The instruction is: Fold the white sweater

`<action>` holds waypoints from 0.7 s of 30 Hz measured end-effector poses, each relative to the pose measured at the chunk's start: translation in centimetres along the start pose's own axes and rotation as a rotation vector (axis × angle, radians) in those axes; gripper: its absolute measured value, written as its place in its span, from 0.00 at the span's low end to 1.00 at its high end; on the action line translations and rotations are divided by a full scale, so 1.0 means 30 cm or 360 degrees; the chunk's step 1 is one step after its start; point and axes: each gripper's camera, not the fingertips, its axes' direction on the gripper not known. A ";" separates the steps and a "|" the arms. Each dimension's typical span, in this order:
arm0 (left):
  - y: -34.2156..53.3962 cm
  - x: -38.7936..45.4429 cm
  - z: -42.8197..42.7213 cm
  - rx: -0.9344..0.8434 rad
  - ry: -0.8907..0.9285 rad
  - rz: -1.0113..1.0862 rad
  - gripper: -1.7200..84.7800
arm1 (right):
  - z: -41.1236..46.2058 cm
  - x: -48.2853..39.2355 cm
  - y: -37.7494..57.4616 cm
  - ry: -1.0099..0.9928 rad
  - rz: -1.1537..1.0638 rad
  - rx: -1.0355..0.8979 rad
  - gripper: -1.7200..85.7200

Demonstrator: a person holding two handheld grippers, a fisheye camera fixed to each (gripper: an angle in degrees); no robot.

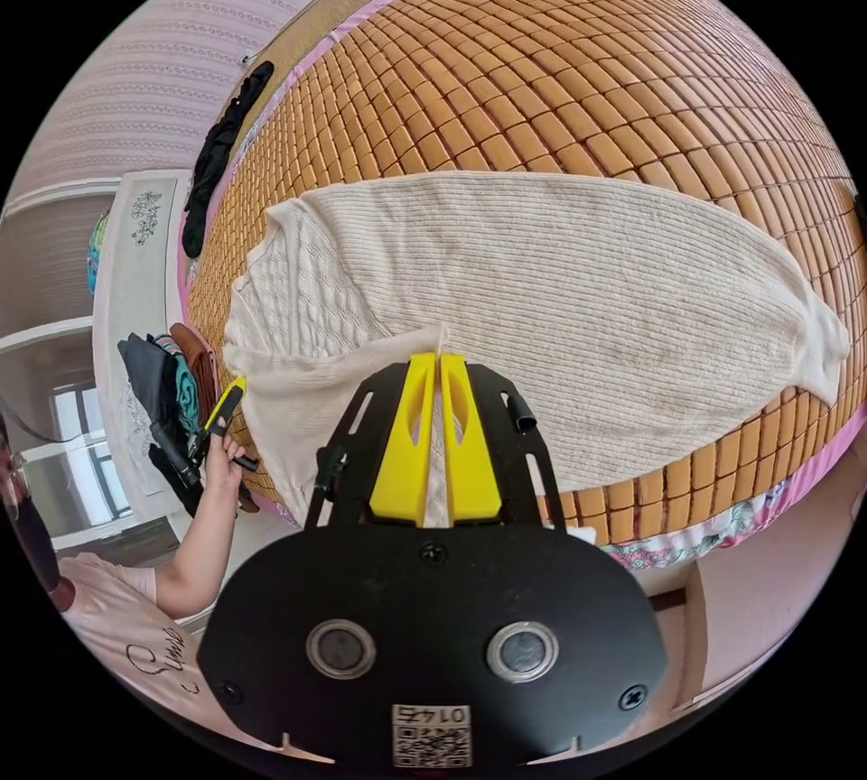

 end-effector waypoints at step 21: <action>0.215 0.313 0.001 -0.0314 0.0095 0.0436 0.01 | 0.116 -0.068 -0.030 0.0379 -0.0178 0.0096 0.03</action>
